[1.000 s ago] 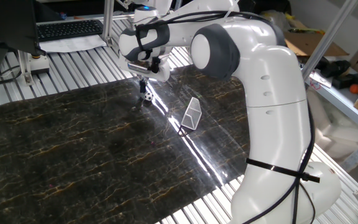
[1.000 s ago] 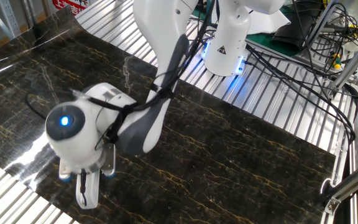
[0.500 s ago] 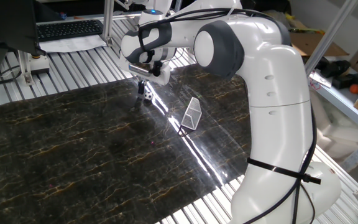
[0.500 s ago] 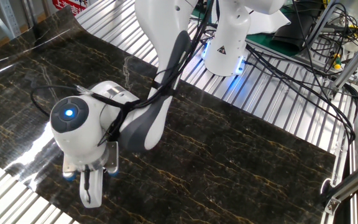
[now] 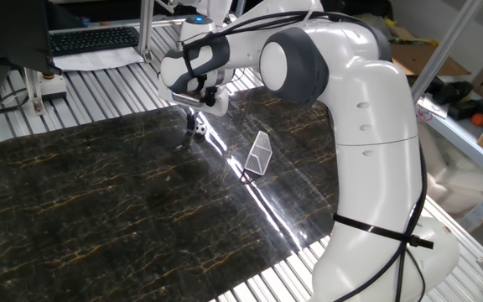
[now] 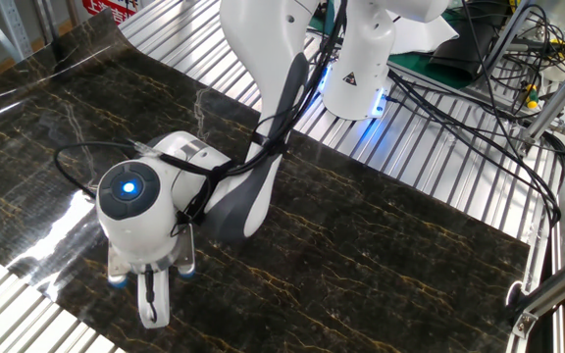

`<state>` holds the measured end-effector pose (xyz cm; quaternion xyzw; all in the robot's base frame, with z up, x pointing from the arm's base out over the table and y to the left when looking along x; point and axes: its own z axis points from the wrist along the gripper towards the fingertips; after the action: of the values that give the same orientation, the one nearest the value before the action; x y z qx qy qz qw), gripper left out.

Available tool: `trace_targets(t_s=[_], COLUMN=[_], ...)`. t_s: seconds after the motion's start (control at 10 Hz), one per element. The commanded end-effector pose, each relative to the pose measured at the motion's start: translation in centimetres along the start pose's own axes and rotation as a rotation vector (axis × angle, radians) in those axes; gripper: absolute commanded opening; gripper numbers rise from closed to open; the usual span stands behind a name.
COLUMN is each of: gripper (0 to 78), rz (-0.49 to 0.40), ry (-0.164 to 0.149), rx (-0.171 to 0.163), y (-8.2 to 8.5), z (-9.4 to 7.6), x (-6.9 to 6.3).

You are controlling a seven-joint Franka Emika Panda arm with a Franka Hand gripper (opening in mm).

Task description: Push the soccer ball into the goal

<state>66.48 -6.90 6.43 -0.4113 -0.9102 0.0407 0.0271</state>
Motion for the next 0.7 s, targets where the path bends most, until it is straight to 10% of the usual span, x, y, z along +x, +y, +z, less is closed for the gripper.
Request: trace_targets(t_s=[0.1,0.7], gripper=[0.0,0.0], rz=[0.069,0.092], ry=[0.001,0.002], rx=[-0.013,0.003], y=[0.4,0.1], z=[-0.4,0.0], x=[-0.9,-1.9])
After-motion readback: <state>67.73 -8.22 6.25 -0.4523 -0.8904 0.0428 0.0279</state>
